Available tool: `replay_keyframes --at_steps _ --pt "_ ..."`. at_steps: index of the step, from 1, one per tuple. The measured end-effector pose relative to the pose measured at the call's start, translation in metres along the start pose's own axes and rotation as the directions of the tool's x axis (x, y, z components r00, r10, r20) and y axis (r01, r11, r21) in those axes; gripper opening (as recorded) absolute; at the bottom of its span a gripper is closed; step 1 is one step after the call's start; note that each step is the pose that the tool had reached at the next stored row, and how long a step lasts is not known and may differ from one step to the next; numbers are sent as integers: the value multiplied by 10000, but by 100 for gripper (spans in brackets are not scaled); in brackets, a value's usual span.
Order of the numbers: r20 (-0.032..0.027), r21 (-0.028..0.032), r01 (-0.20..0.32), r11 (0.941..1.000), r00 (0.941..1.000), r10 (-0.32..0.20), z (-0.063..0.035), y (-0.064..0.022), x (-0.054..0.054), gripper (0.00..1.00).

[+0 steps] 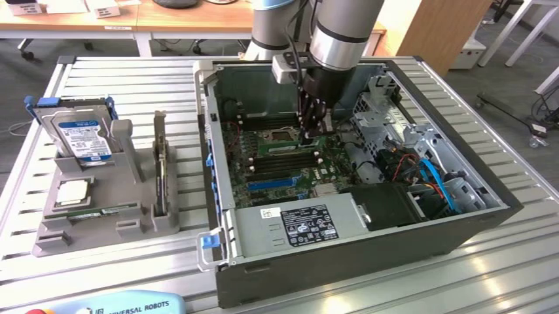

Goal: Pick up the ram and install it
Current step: 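Insert the ram into the slot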

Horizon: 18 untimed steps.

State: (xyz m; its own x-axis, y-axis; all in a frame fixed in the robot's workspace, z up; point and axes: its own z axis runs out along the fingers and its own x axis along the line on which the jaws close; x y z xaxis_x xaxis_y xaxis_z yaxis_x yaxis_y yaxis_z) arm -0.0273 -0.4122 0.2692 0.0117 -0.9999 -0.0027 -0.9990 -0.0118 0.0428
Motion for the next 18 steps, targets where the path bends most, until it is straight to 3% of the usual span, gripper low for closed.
replay_keyframes --at_steps 18 --pt "-1 -1 -38 10000 10000 38 55 -2 1 12"
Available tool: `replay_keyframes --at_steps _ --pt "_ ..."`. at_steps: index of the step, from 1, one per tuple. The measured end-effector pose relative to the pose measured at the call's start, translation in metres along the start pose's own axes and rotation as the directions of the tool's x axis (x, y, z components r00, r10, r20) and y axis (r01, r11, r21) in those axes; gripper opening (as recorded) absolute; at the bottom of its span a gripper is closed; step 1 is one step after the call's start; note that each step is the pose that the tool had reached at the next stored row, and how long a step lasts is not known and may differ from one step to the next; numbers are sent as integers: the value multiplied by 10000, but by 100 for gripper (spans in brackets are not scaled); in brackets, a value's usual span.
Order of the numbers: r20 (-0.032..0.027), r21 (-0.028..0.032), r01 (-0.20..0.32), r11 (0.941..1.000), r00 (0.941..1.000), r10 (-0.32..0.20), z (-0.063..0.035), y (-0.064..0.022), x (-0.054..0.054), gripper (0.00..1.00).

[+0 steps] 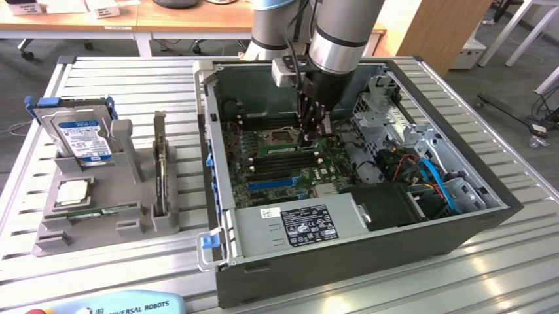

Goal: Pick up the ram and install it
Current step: 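Insert the ram into the slot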

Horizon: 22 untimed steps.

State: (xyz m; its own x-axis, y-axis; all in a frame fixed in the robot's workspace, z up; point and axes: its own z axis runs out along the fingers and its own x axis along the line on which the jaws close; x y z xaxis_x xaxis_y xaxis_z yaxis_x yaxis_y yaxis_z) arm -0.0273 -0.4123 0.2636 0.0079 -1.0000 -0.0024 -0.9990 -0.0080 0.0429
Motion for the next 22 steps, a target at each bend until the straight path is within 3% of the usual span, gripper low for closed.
replay_keyframes --at_steps 22 --pt "12 2 -177 9998 9998 177 25 -1 -22 12"
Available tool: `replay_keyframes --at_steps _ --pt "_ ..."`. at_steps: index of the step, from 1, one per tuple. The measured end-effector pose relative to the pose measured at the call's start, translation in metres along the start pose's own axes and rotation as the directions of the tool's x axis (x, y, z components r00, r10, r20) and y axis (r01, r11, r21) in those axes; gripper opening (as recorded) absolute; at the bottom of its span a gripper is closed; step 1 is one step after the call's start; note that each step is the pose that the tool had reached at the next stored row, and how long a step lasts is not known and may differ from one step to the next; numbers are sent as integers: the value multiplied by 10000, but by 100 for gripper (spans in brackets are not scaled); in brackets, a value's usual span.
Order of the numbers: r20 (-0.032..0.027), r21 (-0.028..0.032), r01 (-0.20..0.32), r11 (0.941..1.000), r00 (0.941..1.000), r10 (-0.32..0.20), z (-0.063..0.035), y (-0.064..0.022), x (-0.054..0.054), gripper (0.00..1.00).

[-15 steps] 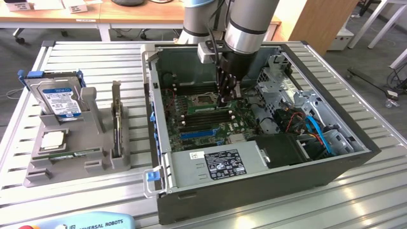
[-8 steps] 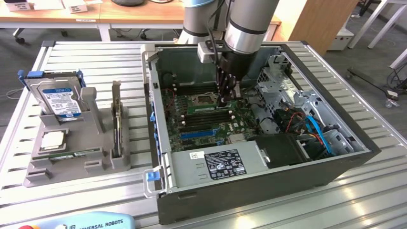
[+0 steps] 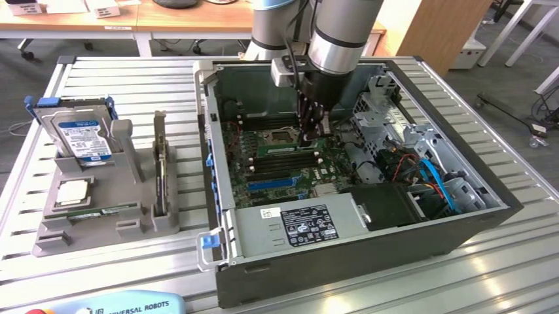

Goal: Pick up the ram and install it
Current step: 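Insert the ram into the slot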

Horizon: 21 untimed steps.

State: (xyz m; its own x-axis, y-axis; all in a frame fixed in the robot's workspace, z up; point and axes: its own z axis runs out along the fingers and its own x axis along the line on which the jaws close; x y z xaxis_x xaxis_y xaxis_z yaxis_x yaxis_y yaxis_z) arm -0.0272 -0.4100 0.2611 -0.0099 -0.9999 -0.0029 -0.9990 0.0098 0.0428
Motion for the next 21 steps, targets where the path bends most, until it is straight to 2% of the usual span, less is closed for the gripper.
replay_keyframes --at_steps 17,21 --pt "-4 -1 63 10000 10000 -63 75 -3 0 12" --pt "14 1 63 10000 10000 -63 89 -4 0 12"
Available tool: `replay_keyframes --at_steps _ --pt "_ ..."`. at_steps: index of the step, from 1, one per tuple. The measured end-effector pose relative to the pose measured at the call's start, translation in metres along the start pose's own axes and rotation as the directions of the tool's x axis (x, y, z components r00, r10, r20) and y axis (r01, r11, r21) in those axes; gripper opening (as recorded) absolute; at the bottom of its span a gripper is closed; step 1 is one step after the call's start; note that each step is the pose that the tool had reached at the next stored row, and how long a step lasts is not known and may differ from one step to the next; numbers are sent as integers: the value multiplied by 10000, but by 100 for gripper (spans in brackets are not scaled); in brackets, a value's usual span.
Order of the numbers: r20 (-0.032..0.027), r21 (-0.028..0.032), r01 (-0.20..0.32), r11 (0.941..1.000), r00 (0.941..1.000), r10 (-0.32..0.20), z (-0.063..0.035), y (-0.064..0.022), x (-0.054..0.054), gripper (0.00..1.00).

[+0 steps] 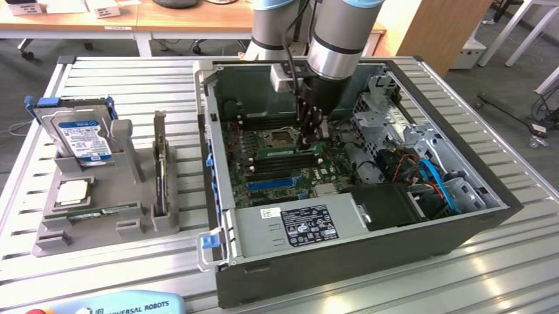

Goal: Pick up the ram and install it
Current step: 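Insert the ram into the slot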

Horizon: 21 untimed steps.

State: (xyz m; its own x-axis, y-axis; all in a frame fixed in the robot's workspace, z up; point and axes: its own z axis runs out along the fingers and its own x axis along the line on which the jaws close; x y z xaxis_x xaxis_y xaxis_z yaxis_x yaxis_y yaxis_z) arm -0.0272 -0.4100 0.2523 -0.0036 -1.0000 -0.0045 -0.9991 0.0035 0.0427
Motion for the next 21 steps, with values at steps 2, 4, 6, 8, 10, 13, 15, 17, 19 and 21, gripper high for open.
replay_keyframes --at_steps 2,4,6,8,10,13,15,17,19,21 --pt "3 -1 0 10000 10000 0 10 0 1 12" --pt "5 -1 1 10000 10000 -1 21 -1 1 12" --pt "5 -1 1 10000 10000 -1 29 -1 1 12" --pt "3 -2 1 10000 10000 -1 32 -1 1 12" --pt "5 -1 1 10000 10000 -1 33 -1 1 12" --pt "6 -1 1 10000 10000 -1 33 -2 1 12" --pt "9 0 1 10000 10000 -1 35 -2 4 12" --pt "6 -1 1 10000 10000 -1 34 -2 15 12" --pt "6 0 1 10000 10000 -1 35 -1 27 12" --pt "7 -1 1 10000 10000 -1 35 -1 27 12"
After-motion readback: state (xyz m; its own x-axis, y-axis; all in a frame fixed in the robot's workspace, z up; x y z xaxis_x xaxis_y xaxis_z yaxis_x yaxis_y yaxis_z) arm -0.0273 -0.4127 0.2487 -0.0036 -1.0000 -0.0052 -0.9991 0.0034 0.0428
